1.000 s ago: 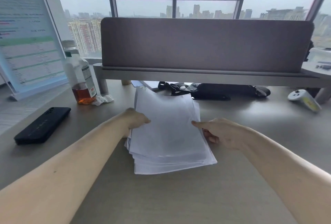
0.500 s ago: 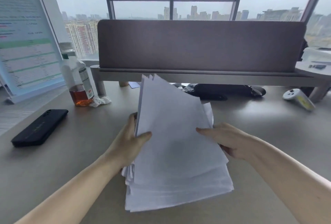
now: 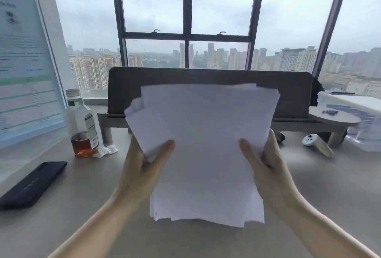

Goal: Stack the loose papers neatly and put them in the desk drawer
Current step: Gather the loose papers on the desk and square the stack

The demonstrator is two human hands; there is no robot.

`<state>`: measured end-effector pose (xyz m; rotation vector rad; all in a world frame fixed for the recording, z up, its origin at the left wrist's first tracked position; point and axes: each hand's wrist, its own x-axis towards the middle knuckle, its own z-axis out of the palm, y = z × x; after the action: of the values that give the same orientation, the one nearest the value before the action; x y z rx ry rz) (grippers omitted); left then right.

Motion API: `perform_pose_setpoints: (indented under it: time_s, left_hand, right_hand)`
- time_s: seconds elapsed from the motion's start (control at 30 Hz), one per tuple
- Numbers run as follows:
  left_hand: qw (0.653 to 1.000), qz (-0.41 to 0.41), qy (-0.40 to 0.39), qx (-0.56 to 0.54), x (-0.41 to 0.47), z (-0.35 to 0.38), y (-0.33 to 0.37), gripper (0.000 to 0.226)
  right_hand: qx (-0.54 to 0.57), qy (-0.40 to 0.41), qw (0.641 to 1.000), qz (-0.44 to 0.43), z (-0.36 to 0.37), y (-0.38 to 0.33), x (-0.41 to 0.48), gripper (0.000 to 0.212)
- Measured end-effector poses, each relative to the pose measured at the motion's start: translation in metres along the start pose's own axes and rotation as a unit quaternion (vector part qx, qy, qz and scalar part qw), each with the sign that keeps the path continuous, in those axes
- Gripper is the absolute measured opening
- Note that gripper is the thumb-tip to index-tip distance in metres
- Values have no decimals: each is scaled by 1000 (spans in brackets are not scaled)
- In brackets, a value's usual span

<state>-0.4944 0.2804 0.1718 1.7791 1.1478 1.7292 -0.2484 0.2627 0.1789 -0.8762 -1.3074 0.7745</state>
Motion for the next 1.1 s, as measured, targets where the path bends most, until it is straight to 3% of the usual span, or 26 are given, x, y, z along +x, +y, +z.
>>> perform_pose_setpoints:
  time_s: [0.07, 0.2, 0.33, 0.47, 0.67, 0.77, 0.87, 1.0, 1.1]
  left_hand:
    - [1000, -7, 21, -20, 0, 6, -1, 43]
    - [993, -44, 67, -89, 5, 11, 11, 29]
    - [984, -107, 64, -126, 9, 25, 25, 22]
    - [984, -105, 64, -127, 20, 29, 38, 35]
    - [975, -153, 23, -161, 10, 11, 11, 64]
    - [976, -132, 9, -174, 2, 16, 6, 32]
    - [973, -132, 69, -179, -1, 19, 1, 9]
    - [975, -120, 18, -187, -4, 20, 5, 22]
    - [978, -113, 27, -170, 4, 15, 6, 26]
  right_hand:
    - [-3, 14, 1000, -2, -2, 2, -1, 24]
    - [28, 13, 999, 11, -5, -2, -2, 40]
    - [-10, -1, 1000, 20, 0, 4, -6, 26]
    - [-23, 13, 1000, -14, 2, 1, 1, 24]
    - [33, 15, 999, 26, -4, 16, -13, 32]
    - [11, 13, 1000, 19, 5, 25, -15, 25]
    - [29, 51, 998, 17, 10, 31, -17, 16]
    - [39, 54, 997, 36, 13, 35, -18, 21]
    - [44, 53, 996, 52, 12, 37, -15, 23]
